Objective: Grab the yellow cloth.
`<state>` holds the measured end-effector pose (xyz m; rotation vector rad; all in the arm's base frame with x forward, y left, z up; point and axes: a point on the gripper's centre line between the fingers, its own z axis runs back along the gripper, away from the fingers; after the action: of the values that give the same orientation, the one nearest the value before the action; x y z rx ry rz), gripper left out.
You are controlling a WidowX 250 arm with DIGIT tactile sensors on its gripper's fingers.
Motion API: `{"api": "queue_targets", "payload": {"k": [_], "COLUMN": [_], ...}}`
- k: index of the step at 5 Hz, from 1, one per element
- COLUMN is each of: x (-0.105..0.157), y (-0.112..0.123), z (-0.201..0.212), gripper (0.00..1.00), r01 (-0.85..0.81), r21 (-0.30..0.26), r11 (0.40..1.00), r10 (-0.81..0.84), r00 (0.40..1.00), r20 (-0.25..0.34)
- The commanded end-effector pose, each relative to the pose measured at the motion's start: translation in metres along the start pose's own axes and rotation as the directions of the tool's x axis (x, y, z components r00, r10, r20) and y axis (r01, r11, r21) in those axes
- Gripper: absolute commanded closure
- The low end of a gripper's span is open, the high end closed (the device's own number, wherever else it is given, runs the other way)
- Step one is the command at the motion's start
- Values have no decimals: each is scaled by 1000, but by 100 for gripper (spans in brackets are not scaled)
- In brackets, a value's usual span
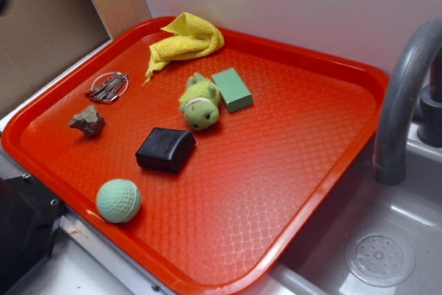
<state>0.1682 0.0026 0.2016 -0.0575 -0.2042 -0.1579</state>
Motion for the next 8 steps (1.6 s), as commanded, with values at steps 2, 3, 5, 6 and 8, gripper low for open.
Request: {"api": "queue_targets", "payload": {"k": [2,3,5,6,8], "x": [37,37,37,58,88], "y": [56,56,56,51,54], "z": [-50,-50,-50,-84,-144], "gripper": [0,0,0,0,0], "r01": [-105,-105,-105,-212,-232], "r21": [9,9,9,68,141], "r11": [994,994,994,975,962], "r10": [101,101,101,197,207], "r00": [972,972,972,964,963], "r20": [212,212,212,180,171]}}
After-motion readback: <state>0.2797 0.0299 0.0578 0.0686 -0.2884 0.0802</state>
